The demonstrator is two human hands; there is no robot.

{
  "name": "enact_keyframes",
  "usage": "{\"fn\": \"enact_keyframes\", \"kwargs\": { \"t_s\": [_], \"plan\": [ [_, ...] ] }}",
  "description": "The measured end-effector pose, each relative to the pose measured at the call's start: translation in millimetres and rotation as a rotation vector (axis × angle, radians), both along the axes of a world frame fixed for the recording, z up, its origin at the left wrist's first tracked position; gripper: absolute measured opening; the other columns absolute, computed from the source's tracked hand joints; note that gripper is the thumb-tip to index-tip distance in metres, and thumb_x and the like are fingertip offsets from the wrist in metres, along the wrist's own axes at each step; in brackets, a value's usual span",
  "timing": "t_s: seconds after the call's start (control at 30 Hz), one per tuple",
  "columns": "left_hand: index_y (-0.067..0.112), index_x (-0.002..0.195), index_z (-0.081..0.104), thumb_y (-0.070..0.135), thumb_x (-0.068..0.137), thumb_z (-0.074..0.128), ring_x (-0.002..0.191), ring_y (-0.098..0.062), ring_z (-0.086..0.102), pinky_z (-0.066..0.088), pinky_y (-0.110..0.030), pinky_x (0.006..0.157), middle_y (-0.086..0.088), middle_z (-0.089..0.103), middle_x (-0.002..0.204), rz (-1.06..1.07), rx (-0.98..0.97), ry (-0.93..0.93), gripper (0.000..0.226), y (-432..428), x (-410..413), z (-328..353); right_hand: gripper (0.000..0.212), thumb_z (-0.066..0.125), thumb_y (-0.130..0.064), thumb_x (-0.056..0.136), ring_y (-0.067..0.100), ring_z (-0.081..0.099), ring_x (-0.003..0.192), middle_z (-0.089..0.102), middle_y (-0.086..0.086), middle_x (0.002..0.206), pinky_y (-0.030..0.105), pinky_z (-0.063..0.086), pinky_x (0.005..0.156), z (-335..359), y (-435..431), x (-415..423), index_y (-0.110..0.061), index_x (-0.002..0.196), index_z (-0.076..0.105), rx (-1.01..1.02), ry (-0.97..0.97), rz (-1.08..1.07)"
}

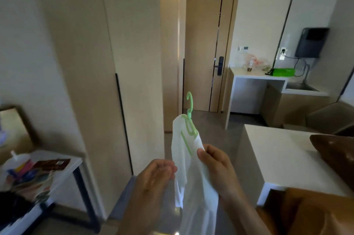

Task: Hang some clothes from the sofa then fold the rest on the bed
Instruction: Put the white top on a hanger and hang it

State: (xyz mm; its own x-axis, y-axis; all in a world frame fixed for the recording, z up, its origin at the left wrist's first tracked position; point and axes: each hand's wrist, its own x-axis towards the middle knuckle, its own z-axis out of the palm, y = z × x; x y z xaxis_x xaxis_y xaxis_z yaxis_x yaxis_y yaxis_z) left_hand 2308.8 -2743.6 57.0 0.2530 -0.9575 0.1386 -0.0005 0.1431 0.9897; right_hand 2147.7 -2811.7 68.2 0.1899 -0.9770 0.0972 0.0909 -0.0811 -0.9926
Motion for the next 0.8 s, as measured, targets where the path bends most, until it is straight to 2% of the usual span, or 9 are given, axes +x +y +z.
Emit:
{"fn": "enact_keyframes", "kwargs": {
  "t_s": [0.1,0.2,0.3,0.37,0.47,0.53,0.6,0.8],
  "plan": [
    [0.008,0.094,0.070,0.037,0.074,0.058,0.080,-0.015,0.070,0.053,-0.016,0.066,-0.006,0.075,0.089,-0.016,-0.032,0.000,0.037,-74,0,9,0.029,0.059,-0.035,0.077,0.016,0.061,0.067,0.065,0.004,0.072,0.029,0.050,0.060,8,-69,-3,-0.010,0.086,0.072,-0.009,0.053,-0.022],
    [0.008,0.096,0.070,0.037,0.075,0.056,0.082,-0.014,0.070,0.053,-0.015,0.067,-0.005,0.075,0.089,-0.038,-0.043,0.013,0.038,-144,-3,16,0.031,0.060,-0.036,0.079,0.022,0.062,0.071,0.066,0.015,0.078,0.037,0.051,0.066,18,-139,-7,-0.009,0.087,0.072,-0.016,0.095,-0.046],
    [0.010,0.097,0.070,0.037,0.081,0.064,0.087,-0.014,0.070,0.052,-0.014,0.068,-0.001,0.076,0.091,-0.053,-0.034,0.033,0.032,-227,-2,18,0.030,0.062,-0.034,0.086,0.025,0.064,0.073,0.066,0.025,0.089,0.039,0.053,0.070,22,-222,-9,-0.007,0.093,0.072,-0.031,0.127,-0.069],
    [0.012,0.099,0.070,0.037,0.081,0.065,0.089,-0.015,0.071,0.052,-0.017,0.071,0.000,0.076,0.092,-0.060,-0.027,0.044,0.032,-286,0,17,0.030,0.062,-0.033,0.090,0.024,0.064,0.073,0.066,0.025,0.090,0.039,0.054,0.070,23,-281,-9,-0.005,0.096,0.072,-0.048,0.160,-0.088],
    [0.013,0.100,0.069,0.041,0.076,0.056,0.089,-0.014,0.070,0.049,-0.024,0.077,0.002,0.076,0.092,-0.067,-0.030,0.052,0.039,-382,5,16,0.022,0.058,-0.024,0.100,0.013,0.066,0.068,0.066,0.017,0.089,0.028,0.057,0.066,20,-374,-5,-0.006,0.098,0.071,-0.055,0.207,-0.111],
    [0.012,0.099,0.069,0.033,0.085,0.065,0.089,-0.015,0.070,0.049,-0.024,0.078,0.002,0.076,0.092,-0.075,-0.036,0.059,0.026,-439,12,17,0.019,0.056,-0.021,0.100,0.008,0.067,0.066,0.067,0.013,0.087,0.022,0.056,0.062,20,-425,-1,-0.009,0.097,0.071,-0.045,0.213,-0.117],
    [0.012,0.098,0.069,0.025,0.095,0.065,0.091,-0.017,0.069,0.048,-0.026,0.079,0.003,0.076,0.091,-0.083,-0.040,0.055,0.014,-499,19,18,0.020,0.056,-0.022,0.101,0.007,0.067,0.068,0.068,0.010,0.087,0.019,0.057,0.061,23,-479,4,-0.011,0.097,0.071,-0.034,0.214,-0.109],
    [0.011,0.098,0.069,0.023,0.096,0.063,0.095,-0.023,0.068,0.048,-0.029,0.077,0.006,0.076,0.088,-0.111,-0.026,0.019,0.014,-660,28,32,0.022,0.055,-0.022,0.101,0.012,0.063,0.074,0.066,0.019,0.096,0.021,0.053,0.068,42,-639,14,-0.005,0.100,0.070,-0.050,0.252,-0.067]
  ]
}}
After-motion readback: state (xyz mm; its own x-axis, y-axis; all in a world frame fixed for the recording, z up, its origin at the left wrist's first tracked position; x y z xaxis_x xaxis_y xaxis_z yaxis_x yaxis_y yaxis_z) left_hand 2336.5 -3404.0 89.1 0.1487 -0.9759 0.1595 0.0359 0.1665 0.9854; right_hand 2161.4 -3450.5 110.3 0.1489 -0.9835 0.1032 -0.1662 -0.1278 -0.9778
